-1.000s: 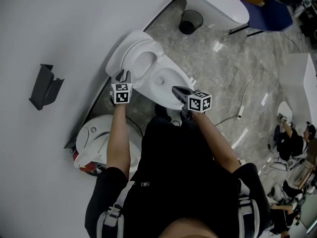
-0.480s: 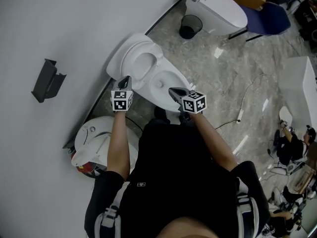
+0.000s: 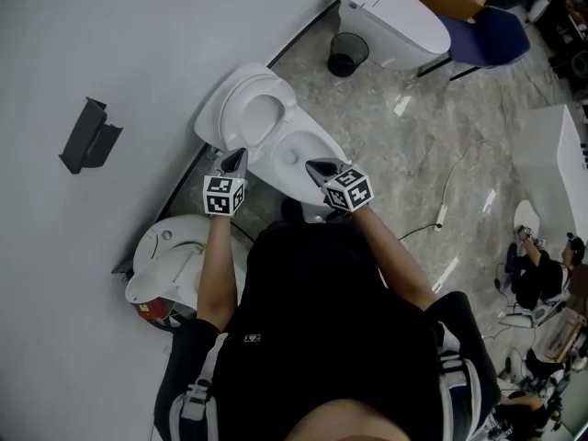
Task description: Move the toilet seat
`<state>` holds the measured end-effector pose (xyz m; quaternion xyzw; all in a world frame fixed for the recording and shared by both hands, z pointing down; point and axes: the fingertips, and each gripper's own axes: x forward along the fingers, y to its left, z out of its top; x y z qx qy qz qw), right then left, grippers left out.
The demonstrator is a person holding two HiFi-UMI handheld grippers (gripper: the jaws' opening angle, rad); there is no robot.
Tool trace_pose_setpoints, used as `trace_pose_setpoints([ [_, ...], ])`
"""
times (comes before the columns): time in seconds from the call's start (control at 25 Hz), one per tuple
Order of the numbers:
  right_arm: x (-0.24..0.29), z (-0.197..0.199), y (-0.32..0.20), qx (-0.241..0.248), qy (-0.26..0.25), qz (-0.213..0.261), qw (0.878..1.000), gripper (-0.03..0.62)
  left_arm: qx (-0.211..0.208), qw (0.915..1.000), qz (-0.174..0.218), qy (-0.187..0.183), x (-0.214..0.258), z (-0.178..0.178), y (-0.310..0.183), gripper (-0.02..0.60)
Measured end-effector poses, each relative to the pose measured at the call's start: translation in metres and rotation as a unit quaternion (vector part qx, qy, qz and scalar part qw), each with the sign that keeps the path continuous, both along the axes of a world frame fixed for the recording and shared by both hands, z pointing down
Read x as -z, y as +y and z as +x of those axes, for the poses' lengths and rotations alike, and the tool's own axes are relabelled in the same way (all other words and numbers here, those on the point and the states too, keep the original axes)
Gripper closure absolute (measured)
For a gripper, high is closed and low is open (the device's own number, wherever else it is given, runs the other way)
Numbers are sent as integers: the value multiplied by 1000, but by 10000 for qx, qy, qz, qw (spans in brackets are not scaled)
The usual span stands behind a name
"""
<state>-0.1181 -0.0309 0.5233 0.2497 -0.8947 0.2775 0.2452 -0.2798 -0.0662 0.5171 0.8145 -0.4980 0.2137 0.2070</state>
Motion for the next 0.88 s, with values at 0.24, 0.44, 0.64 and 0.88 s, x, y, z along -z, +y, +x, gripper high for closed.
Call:
trace_pose_setpoints([
  [0.24,17,2,0,318,336,748,9961,591,-218,9997,47,91,9,21,22,583],
  [0.44,29,-3,-4,529,480,1196,9902,591,-345,9993,157,67,23,26,32,583],
  [0.64,36,-7,-13,476,453,1295,9894,591,-435,9989,152,115,25,23,38,583],
  [0.88,39,-8,-18,513,513,1354,9881,591,-428,9989,158,111,27,18,40,583],
])
